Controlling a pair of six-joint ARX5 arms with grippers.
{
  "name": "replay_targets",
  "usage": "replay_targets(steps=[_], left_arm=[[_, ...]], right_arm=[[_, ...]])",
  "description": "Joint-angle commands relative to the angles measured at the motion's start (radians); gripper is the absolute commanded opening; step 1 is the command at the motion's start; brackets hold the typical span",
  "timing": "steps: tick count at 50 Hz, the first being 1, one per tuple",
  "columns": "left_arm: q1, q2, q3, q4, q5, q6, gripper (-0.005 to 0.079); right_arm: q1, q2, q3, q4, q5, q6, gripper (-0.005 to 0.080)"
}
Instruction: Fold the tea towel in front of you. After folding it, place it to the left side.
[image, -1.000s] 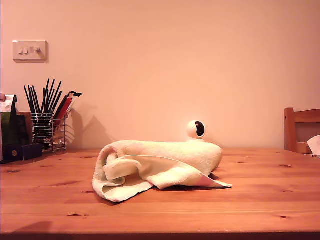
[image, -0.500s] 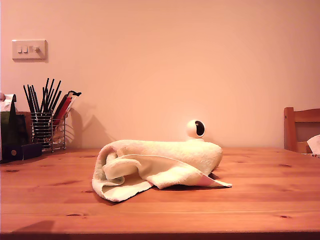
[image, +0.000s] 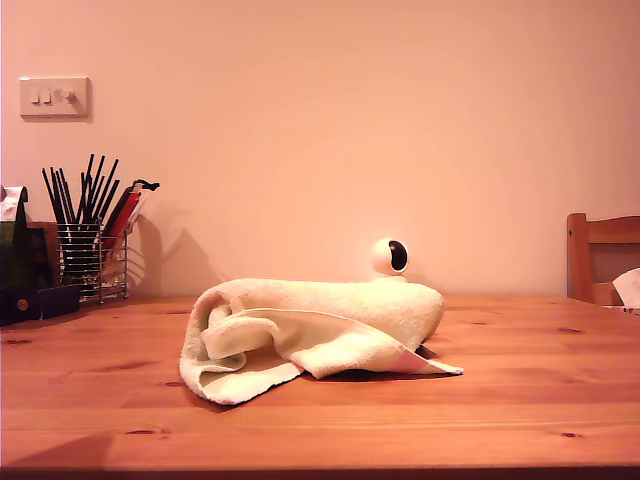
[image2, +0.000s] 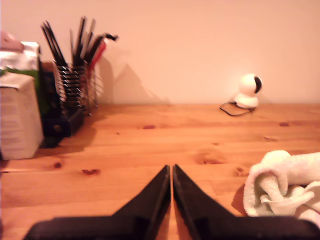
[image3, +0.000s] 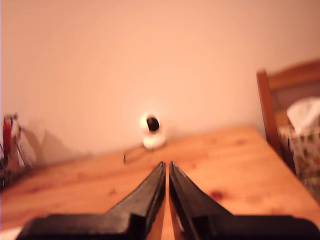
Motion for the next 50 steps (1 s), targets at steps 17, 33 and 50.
replay_targets(steps=[17,33,50], left_arm=[[0.001,0.198,-0.032,0.188,0.036,0.000,-0.0024],[0.000,0.335,-0.032,0.320,0.121,-0.014,-0.0024],[-0.035,0.378,-0.032,0.373,0.178,-0.019,-0.0024]], right_arm=[[0.005,0.119,-0.010,0.075,0.003,0.001,-0.0011],[0.005,0.206,-0.010,0.145,-0.016,0.004,-0.0011],[0.014,0.211,-0.010,0.142,-0.101,0.013,-0.0011]])
